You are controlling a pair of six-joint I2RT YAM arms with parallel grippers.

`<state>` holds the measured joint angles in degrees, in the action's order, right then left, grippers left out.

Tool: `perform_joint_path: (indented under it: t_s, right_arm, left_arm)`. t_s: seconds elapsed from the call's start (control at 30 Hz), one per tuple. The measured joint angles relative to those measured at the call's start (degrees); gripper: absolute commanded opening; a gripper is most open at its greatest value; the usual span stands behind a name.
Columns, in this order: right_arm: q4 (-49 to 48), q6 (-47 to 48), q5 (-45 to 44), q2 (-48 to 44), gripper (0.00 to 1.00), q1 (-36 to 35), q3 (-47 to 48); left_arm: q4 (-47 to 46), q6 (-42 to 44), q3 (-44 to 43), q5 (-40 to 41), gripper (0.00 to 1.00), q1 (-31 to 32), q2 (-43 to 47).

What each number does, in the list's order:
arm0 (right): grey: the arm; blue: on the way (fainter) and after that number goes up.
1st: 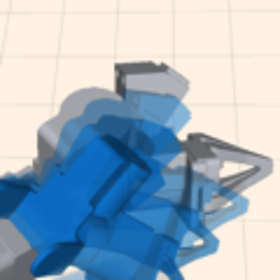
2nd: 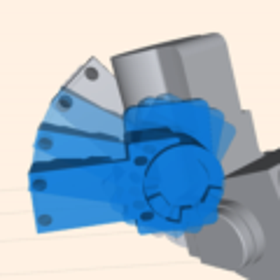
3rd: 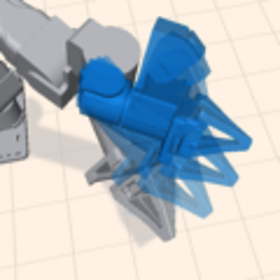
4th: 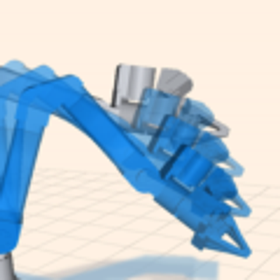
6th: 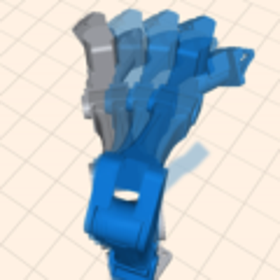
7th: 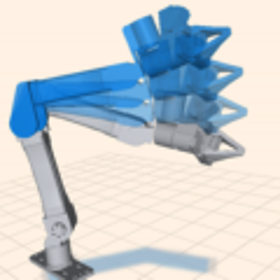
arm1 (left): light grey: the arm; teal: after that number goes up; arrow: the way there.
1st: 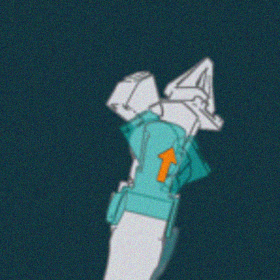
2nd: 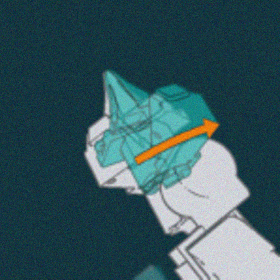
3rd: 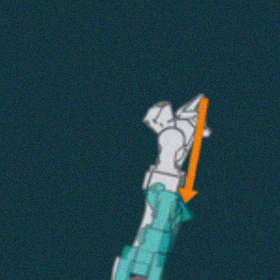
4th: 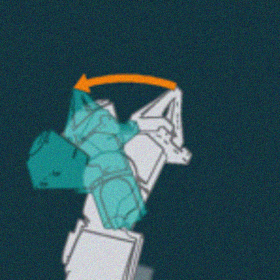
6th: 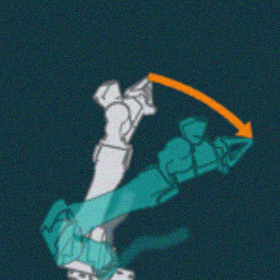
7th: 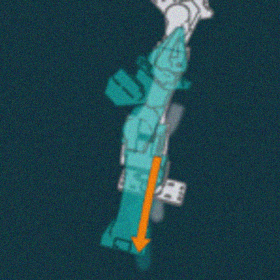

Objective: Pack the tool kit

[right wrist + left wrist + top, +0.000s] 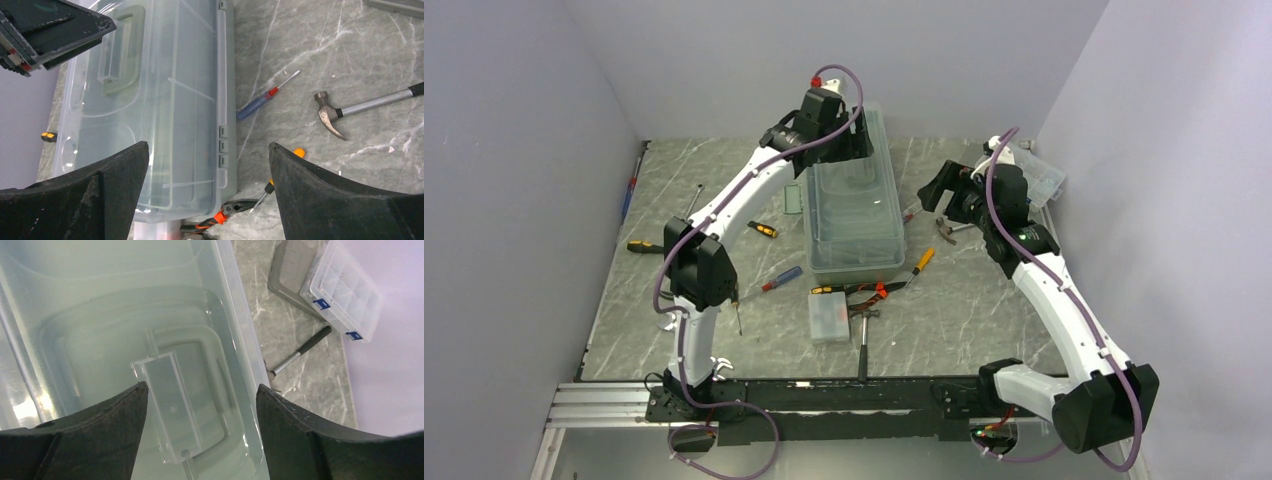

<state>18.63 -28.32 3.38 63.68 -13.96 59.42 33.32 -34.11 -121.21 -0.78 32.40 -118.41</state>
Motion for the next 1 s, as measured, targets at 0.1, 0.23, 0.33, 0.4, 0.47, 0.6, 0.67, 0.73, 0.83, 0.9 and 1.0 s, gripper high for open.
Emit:
perform_joint_path:
  t_s: [0.1,0.23,0.33,0.4,0.47,0.6,0.67,0.73,0.83,0.9,1.0]
  right_arm:
    - [-0.28,-0.04,0.09,0.0,0.91,0.24,-0.42]
    - [-0.74,-0.42,0.15,0.0,0.91,0.44,-0.74]
    - [-1.18,-0.57,0.31,-0.04,0.91,0.52,-1.09]
    - [-1.22,-0.66,0.37,-0.04,0.91,0.55,-1.31]
    - [-1.25,-0.68,0.57,-0.07,0.91,0.68,-1.53]
    - [-1.29,-0.81,0.94,-0.09,0.91,1.07,-1.68]
    - [-1.55,-0.92,1.16,-0.48,0.91,1.27,-1.99]
    - [-1.73,-1.29,1.2,-1.33,0.91,1.57,-2.56]
    - [-2.05,-1.55,1.22,-2.45,0.91,2.08,-3.08]
    - [-2.25,-1.79,1.31,-3.04,0.91,2.51,-3.32]
    - [-2.56,-2.05,1.53,-3.54,0.91,3.1,-3.67]
  left_arm:
    - [2.01,1.36,-1.29,2.05,0.8,1.14,-0.13]
    - [2.14,1.95,-3.32,2.1,0.8,2.27,-0.35]
    - [2.08,1.99,-3.45,2.05,0.81,3.13,-0.37]
    - [2.1,1.99,-3.45,2.08,0.81,3.58,-0.52]
    - [2.14,1.97,-3.45,2.05,0.8,3.87,-0.76]
    - [4.52,1.86,-6.88,1.51,0.78,3.96,-3.34]
    - [5.38,1.62,-9.05,0.59,0.78,3.96,-5.22]
    - [5.55,1.27,-9.73,-0.24,0.77,3.89,-6.49]
    - [6.34,0.39,-10.84,-1.18,0.78,3.91,-6.97]
    - [7.74,0.0,-11.72,-1.46,0.78,3.93,-7.15]
    - [8.92,-0.94,-12.22,-2.67,0.77,3.91,-7.21]
